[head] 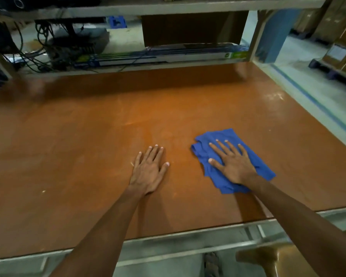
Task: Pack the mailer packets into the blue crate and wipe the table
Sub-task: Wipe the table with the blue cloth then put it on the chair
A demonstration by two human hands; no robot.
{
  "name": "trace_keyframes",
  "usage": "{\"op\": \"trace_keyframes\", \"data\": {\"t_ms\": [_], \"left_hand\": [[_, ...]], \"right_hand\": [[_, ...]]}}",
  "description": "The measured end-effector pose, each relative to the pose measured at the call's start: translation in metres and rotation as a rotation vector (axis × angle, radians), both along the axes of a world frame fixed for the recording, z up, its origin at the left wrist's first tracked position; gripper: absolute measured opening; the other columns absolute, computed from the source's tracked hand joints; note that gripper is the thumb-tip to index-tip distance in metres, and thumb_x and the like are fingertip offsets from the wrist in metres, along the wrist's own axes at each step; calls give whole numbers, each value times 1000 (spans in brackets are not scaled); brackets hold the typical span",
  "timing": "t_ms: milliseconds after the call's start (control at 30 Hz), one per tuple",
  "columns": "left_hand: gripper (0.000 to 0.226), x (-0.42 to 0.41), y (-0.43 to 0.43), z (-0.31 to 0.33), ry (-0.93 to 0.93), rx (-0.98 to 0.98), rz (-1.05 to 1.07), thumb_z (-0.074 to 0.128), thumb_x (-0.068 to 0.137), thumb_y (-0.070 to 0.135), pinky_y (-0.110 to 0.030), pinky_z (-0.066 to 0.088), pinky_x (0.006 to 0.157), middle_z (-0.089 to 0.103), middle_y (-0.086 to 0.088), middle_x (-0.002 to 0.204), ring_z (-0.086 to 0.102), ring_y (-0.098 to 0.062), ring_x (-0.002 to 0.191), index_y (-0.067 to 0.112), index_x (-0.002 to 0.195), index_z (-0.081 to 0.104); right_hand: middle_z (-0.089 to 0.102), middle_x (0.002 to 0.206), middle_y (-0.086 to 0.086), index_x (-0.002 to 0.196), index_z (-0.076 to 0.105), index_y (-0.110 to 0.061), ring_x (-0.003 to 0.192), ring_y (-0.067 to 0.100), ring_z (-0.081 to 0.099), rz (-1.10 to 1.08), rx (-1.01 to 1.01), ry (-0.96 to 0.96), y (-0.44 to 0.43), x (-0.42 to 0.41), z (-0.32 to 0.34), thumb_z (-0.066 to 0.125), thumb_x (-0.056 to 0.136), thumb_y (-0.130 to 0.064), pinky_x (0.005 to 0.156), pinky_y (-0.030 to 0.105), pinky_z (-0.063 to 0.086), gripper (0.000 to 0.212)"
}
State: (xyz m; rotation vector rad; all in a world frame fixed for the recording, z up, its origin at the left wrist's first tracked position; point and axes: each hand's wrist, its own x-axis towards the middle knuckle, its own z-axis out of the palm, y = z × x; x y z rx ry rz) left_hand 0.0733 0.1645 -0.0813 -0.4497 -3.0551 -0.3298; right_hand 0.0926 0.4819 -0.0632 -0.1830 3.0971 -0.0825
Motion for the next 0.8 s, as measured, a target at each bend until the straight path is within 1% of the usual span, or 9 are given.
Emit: {"op": "trace_keyframes", "data": {"t_ms": [67,167,233,367,400,533,600,700,800], "left_hand": [[79,-16,10,0,-3,-1,24,4,89,68,-41,4,122,10,8,165,4,-11,152,29,157,15],[78,-40,29,-1,3,-3,51,7,89,68,-41,6,121,12,7,165,7,-11,151,29,156,18],[78,-57,43,-2,-2,4,61,8,89,67,-42,8,122,13,6,164,8,-12,151,29,156,19],[77,-88,73,-1,-4,-12,45,9,91,68,-43,9,122,12,6,165,6,-12,152,29,156,18],[77,-98,82,-1,-3,-9,47,10,91,68,-43,9,122,12,6,165,6,-12,152,29,156,19],[78,-143,120,2,-11,-18,24,11,90,69,-43,7,122,12,6,165,6,-12,151,29,156,18],[75,-166,137,6,-35,-33,-7,14,93,69,-42,5,122,8,7,165,2,-11,152,30,157,13],[71,-198,162,11,-81,-42,-39,19,97,67,-42,1,123,2,9,165,-3,-10,151,31,157,7],[71,-228,188,9,-84,-40,-53,20,97,66,-41,1,123,3,9,165,-2,-9,151,30,157,8]], "right_hand": [[-3,164,-14,153,-7,-45,152,17,-4,-17,-1,-32,6,-27,3,1,86,-79,120,54,0,75],[-7,163,-17,152,-11,-47,151,12,-10,339,39,-33,9,-40,3,7,92,-76,121,48,-5,69],[-5,162,-19,152,-7,-47,150,10,-9,451,51,-29,32,-61,3,9,92,-76,121,44,-6,69],[2,164,-13,153,-3,-46,152,16,0,55,-12,-34,80,-139,5,-9,79,-81,120,53,2,82],[1,164,-13,154,-2,-44,152,17,-1,38,-7,-27,79,-150,4,-11,78,-81,120,54,2,85],[-4,163,-17,153,-5,-46,150,9,-6,397,19,-44,91,-172,1,6,90,-77,121,47,-3,71],[3,164,-15,153,-1,-47,151,12,0,302,10,-18,126,-204,-1,0,86,-80,121,48,2,75],[0,165,-11,155,0,-42,152,19,0,-49,-9,-32,167,-255,-1,1,85,-80,120,54,1,80],[-6,164,-13,153,-7,-44,152,16,-5,187,1,-25,168,-266,-4,4,88,-78,120,53,-3,74]]}}
